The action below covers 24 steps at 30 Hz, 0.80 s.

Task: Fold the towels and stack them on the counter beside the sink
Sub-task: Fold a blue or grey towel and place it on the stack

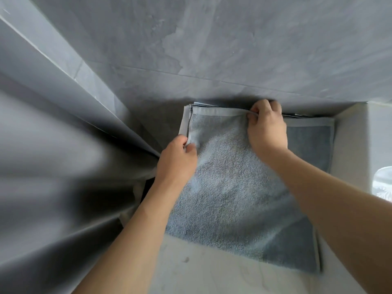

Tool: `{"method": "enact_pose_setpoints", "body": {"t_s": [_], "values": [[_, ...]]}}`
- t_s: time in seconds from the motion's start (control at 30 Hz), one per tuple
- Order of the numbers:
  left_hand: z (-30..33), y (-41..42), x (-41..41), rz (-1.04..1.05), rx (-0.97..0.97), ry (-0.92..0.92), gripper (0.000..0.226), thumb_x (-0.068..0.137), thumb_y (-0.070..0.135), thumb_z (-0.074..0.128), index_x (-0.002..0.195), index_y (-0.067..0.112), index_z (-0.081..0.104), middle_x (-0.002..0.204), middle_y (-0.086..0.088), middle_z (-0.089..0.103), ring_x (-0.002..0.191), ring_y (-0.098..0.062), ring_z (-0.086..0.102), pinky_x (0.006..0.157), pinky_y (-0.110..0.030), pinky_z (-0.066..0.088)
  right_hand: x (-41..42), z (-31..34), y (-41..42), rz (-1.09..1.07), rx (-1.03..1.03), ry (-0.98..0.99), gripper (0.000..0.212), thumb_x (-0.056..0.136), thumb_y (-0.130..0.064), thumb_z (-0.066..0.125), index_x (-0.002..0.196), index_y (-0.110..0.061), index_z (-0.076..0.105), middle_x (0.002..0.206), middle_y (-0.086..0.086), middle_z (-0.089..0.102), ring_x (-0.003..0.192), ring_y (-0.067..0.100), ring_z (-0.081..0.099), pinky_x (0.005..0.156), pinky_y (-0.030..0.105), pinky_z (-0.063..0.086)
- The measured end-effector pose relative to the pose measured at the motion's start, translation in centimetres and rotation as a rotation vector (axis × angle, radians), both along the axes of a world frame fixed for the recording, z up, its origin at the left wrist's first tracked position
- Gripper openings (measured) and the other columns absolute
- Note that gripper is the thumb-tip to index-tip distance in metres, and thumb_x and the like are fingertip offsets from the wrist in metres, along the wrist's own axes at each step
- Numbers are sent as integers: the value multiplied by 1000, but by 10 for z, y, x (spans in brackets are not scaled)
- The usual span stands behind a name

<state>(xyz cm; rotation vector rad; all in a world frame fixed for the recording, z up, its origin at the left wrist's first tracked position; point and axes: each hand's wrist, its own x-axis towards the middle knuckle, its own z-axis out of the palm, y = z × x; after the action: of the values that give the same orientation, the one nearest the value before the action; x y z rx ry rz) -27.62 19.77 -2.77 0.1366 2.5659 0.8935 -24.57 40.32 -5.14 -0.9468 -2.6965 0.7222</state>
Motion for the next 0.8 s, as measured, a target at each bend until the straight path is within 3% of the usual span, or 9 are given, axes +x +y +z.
{"method": "enact_pose_setpoints", "body": {"t_s": [0.17,0.33,0.5,0.57,0.63,0.7,0.8], "values": [[-5,-16,-4,-48,137,-251,25,97,35,53,94,11,60,70,-4,54,55,-21,46,53,-32,33,-9,-8,-10,-160,-56,33,17,94,-18,48,106,-11,57,121,14,50,98,39,52,83,42,40],[-9,-14,-2,38,92,-81,29,98,29,51,80,6,53,57,4,44,51,-18,40,50,-31,29,-11,-21,-18,-237,16,53,17,95,-24,48,105,-13,55,119,14,51,105,37,49,88,44,36],[-17,-6,1,47,-36,-6,24,100,29,46,89,10,56,79,-7,62,74,-31,59,58,-36,40,-9,-29,-27,-251,144,39,28,91,-29,52,113,-11,54,121,18,48,110,37,44,93,42,28],[-21,-3,2,67,-27,52,22,100,26,47,89,10,55,87,-11,65,84,-34,61,67,-42,47,-9,-26,-34,-40,247,168,33,89,-34,59,114,-13,58,115,18,51,104,32,42,89,40,27],[-24,0,5,71,-19,122,19,99,23,48,87,9,53,90,-15,65,89,-37,60,74,-44,46,-14,-24,-40,325,328,256,32,89,-37,62,113,-15,60,106,13,54,95,28,43,84,39,30],[-26,-1,10,129,36,135,15,97,23,52,92,8,52,94,-14,63,91,-35,58,80,-45,45,-22,-25,-41,583,309,136,37,91,-39,57,121,-17,61,111,9,57,98,31,48,87,41,34],[-25,-12,21,281,158,57,21,93,31,59,96,14,46,95,-7,57,84,-25,58,77,-38,46,-23,-32,-36,654,300,28,42,96,-37,52,133,-18,58,124,8,57,107,35,51,96,45,35]]}}
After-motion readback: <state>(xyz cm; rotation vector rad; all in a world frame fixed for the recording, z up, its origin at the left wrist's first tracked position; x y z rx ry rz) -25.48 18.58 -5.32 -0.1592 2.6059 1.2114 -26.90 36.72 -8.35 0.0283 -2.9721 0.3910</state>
